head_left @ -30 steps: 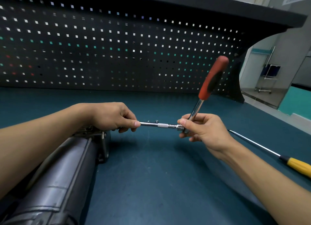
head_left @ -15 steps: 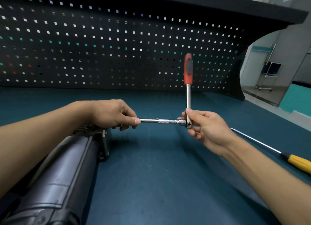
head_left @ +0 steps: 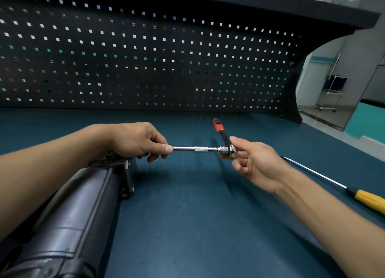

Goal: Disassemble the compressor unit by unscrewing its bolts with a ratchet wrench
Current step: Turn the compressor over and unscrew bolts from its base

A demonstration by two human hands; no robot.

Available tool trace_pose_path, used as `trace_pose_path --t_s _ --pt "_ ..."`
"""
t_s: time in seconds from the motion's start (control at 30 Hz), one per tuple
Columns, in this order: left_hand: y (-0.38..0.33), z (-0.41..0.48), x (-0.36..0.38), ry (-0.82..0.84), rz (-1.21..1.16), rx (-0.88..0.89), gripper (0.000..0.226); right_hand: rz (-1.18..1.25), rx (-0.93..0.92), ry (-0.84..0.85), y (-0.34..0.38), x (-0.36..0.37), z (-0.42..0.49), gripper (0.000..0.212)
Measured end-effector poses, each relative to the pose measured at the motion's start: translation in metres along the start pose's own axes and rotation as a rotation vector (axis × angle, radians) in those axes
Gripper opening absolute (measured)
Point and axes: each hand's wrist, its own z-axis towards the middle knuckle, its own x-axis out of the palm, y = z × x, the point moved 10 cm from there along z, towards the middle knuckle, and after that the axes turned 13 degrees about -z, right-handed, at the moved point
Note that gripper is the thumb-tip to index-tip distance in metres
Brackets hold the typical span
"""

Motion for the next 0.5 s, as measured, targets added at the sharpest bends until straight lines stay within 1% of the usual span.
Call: trace_pose_path --t_s 0.1,0.2,0.3,0.4,0.5 --pt "0.000 0.001 0.000 0.001 0.006 0.006 0.039 -0.004 0.041 0.010 -0.005 0.000 0.001 0.025" --pt "0.000 0.001 -0.001 -0.010 0.006 0.016 0.039 0.022 0.072 0.014 -0.010 0.000 0.001 0.023" --pt "0.000 0.001 -0.002 -0.013 0.002 0.016 0.040 0.038 0.079 0.015 -0.012 -0.001 0.002 0.030" --pt "0.001 0.001 -0.002 -0.012 -0.017 0.009 0.040 0.044 0.084 0.031 -0.012 0.001 0.001 0.024" --pt "0.003 0.001 -0.002 -0.015 -0.011 0.000 0.036 0.042 0.092 0.035 -0.013 0.001 0.001 0.023"
